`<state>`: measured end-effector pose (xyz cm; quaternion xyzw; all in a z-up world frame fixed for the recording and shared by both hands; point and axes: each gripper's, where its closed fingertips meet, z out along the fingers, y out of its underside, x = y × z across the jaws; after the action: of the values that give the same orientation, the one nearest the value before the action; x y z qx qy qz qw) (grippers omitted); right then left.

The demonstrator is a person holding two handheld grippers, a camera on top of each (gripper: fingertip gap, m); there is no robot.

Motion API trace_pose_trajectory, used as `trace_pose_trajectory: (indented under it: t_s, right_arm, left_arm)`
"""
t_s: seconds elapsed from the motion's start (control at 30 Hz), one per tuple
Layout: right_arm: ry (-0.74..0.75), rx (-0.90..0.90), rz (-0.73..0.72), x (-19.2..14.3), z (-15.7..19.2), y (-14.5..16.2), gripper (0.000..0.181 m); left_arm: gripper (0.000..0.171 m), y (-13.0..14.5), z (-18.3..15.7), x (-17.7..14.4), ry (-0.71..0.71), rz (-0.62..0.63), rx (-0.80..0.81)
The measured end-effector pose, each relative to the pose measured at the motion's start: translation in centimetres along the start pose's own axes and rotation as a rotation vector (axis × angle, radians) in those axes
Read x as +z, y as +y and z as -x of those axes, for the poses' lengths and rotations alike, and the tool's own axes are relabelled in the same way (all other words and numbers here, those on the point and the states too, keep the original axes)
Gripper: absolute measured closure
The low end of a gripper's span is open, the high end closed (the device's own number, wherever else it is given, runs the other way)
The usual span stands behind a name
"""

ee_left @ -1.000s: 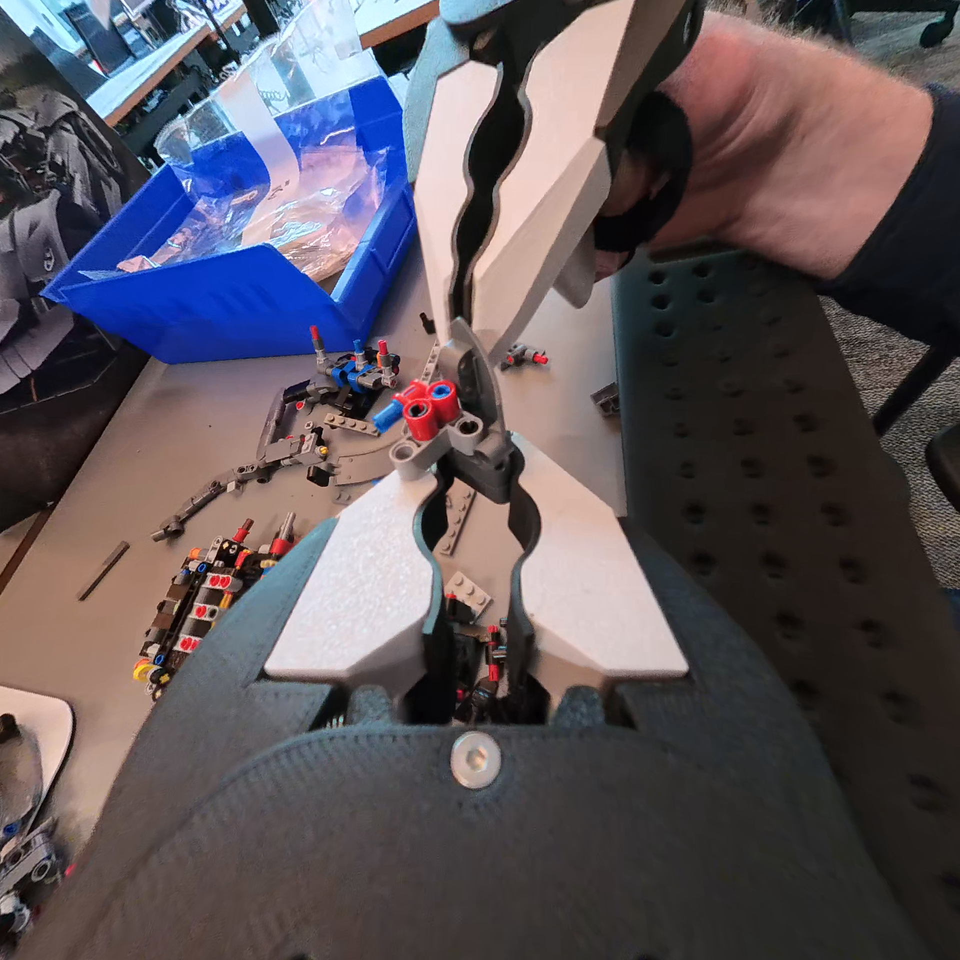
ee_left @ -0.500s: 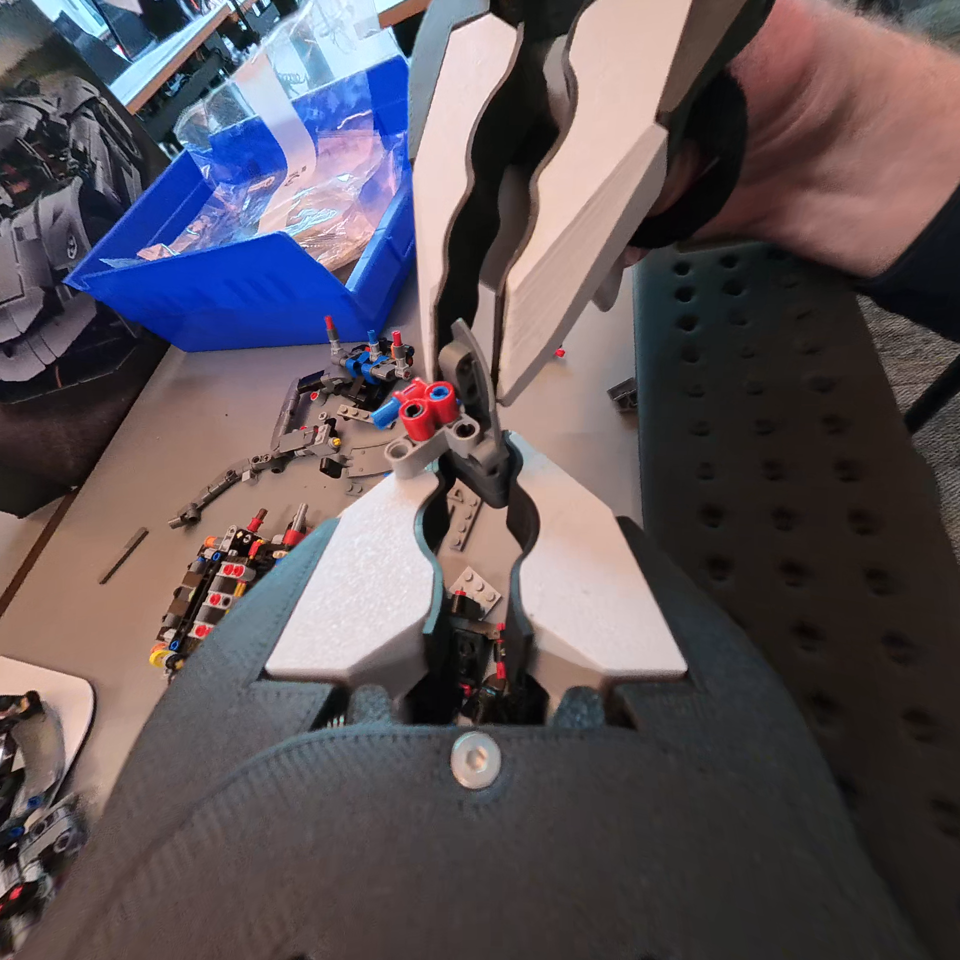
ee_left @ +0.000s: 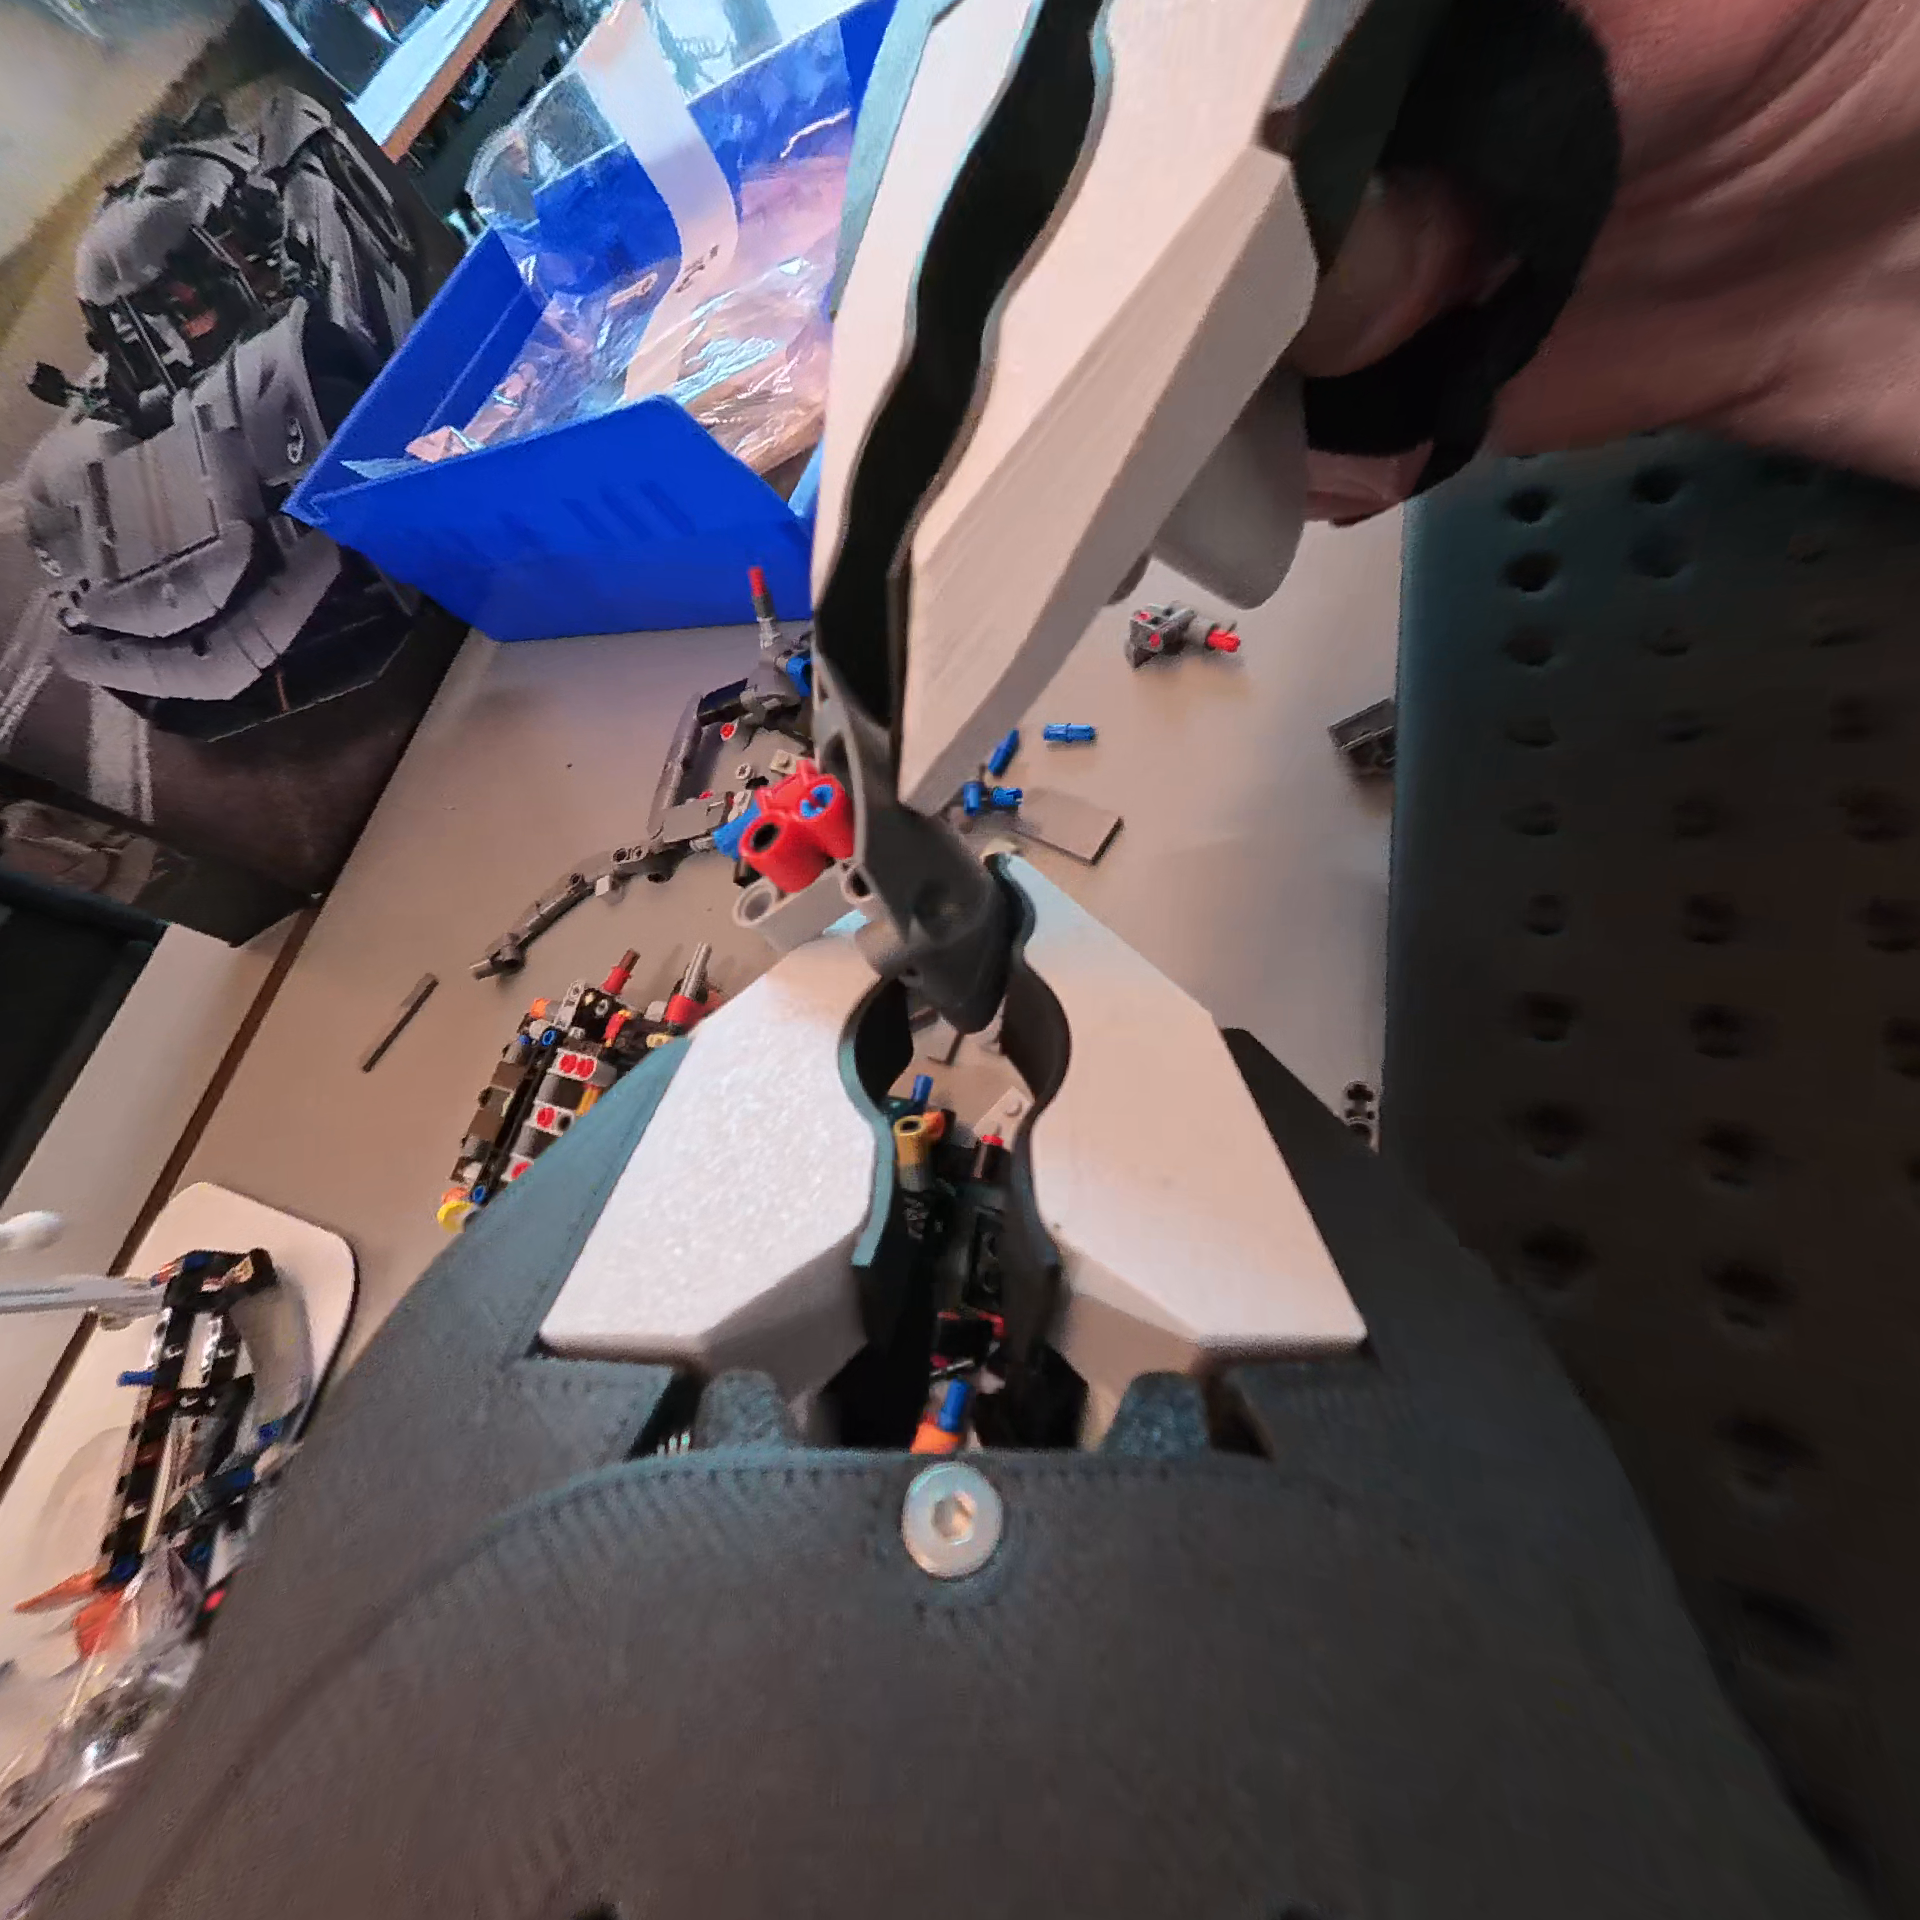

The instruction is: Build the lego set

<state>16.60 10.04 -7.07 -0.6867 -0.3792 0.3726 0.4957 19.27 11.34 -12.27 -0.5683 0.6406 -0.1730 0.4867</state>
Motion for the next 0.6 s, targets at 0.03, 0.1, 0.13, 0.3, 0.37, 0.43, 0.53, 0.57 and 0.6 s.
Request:
trace_pose_trajectory:
  t_s: [0.03, 0.1, 0.13, 0.3, 0.37, 0.43, 0.53, 0.57, 0.6]
  right_arm:
    - [-0.008, 0.015, -0.01, 0.0, 0.0, -0.1, 0.173]
    - [-0.003, 0.031, -0.018, 0.0, -0.1, -0.2, 0.173]
    - [-0.006, 0.035, -0.017, 0.1, -0.1, -0.2, 0.173]
    - [-0.025, 0.054, -0.068, -0.2, 0.1, -0.9, 0.174]
    - [-0.03, 0.049, -0.144, -0.9, 0.1, -2.0, 0.181]
    - [-0.004, 0.027, -0.104, -0.9, -0.3, -1.3, 0.181]
    - [-0.023, 0.065, -0.044, -0.1, -0.4, -0.2, 0.163]
    - [-0.053, 0.095, -0.055, -0.1, -0.1, -0.4, 0.161]
    - [-0.053, 0.118, -0.064, -0.1, -0.3, -0.5, 0.161]
  left_arm:
    - [0.162, -0.1, 0.0, 0.0, 0.003, -0.006, -0.008]
    - [0.162, 0.2, 0.3, 0.0, -0.034, 0.023, 0.024]
    - [0.162, 0.1, 0.2, 0.1, -0.03, 0.017, 0.018]
    - [0.163, -0.1, 2.0, -0.5, -0.143, 0.012, 0.035]
    - [0.163, 0.9, 3.4, -0.7, -0.258, 0.083, 0.11]
    - [0.164, 0.9, 4.1, -0.7, -0.333, 0.118, 0.166]
    - [0.164, 0.9, 5.0, -0.7, -0.443, 0.186, 0.29]
    - [0.163, 1.0, 5.2, -0.7, -0.473, 0.203, 0.322]
    - [0.163, 0.8, 5.5, -1.0, -0.509, 0.216, 0.35]
